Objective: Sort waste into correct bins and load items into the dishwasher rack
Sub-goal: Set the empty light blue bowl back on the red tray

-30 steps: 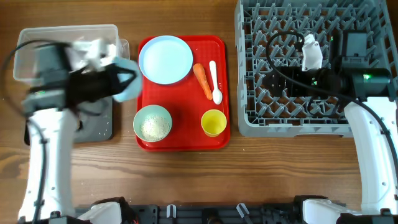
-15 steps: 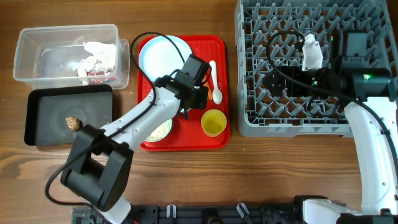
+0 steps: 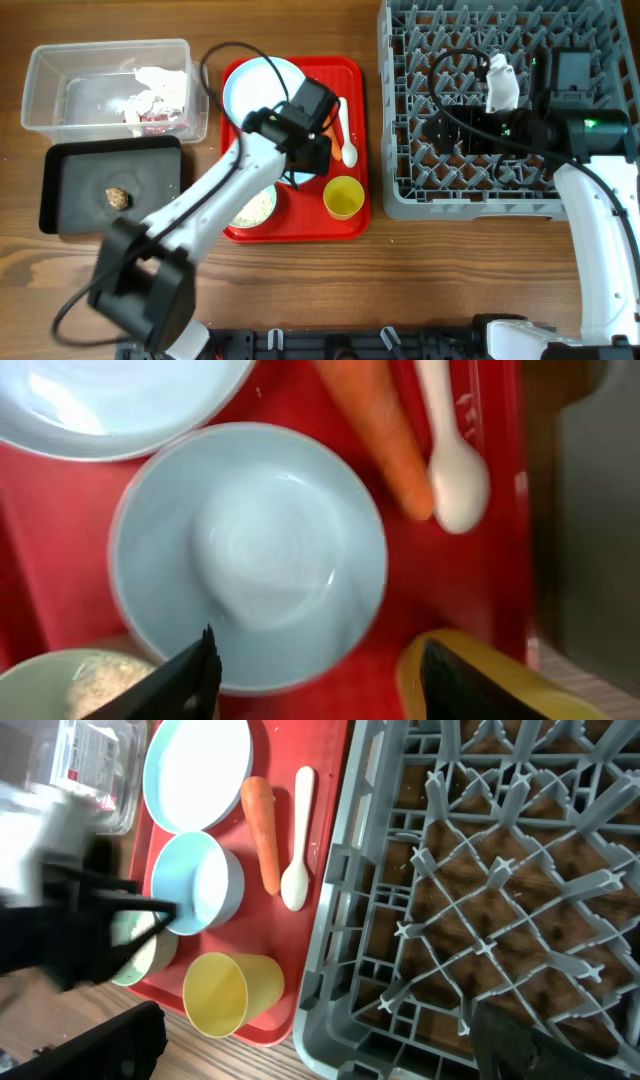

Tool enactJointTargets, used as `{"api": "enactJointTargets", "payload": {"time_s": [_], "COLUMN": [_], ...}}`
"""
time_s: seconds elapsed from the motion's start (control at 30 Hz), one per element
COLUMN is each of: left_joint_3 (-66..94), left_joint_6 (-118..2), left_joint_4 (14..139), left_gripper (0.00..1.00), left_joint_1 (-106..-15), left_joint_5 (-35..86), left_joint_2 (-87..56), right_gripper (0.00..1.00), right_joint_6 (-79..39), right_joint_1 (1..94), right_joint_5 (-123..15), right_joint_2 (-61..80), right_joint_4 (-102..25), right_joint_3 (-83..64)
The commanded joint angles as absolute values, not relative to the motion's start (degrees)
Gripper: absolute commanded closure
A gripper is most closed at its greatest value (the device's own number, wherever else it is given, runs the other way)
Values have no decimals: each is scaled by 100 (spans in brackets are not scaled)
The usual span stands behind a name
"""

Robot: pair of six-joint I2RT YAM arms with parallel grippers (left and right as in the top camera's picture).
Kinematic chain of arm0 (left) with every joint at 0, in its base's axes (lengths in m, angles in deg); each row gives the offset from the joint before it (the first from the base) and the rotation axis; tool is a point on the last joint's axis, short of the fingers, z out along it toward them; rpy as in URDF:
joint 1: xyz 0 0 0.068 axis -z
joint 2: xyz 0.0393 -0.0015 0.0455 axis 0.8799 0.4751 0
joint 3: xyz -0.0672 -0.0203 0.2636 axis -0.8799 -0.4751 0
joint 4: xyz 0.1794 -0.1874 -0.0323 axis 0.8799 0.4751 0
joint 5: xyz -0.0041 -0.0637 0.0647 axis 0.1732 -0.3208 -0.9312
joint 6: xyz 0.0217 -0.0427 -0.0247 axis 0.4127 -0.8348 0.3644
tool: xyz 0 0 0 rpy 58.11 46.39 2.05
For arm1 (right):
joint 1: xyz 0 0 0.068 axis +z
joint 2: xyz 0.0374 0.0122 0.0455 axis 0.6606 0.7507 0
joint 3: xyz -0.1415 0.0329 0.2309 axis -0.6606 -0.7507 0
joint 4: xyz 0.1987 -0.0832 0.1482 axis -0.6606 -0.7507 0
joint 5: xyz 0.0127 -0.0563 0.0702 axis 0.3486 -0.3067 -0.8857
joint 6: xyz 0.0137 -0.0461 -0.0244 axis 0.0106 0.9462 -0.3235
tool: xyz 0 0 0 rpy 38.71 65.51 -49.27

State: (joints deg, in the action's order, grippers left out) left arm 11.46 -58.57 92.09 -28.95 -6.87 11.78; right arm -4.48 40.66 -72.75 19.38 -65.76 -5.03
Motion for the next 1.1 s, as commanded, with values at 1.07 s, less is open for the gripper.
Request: {"api": "enactJointTargets", "payload": {"time_s": [1.07], "left_joint_3": [-934], "left_joint_6": [-5916], "left_joint_4": [8709], "left_gripper": [33], "left_joint_1": [-2890], "left_joint_5": [-595], "left_joint_2": [502], "right_gripper": [0], "right_joint_6": [-487], "right_joint_1": [4094], "right_joint_5": [-7242], "right_joint_2": [1970], "right_joint_4": [-6584], "right_joint_3": [-492]}}
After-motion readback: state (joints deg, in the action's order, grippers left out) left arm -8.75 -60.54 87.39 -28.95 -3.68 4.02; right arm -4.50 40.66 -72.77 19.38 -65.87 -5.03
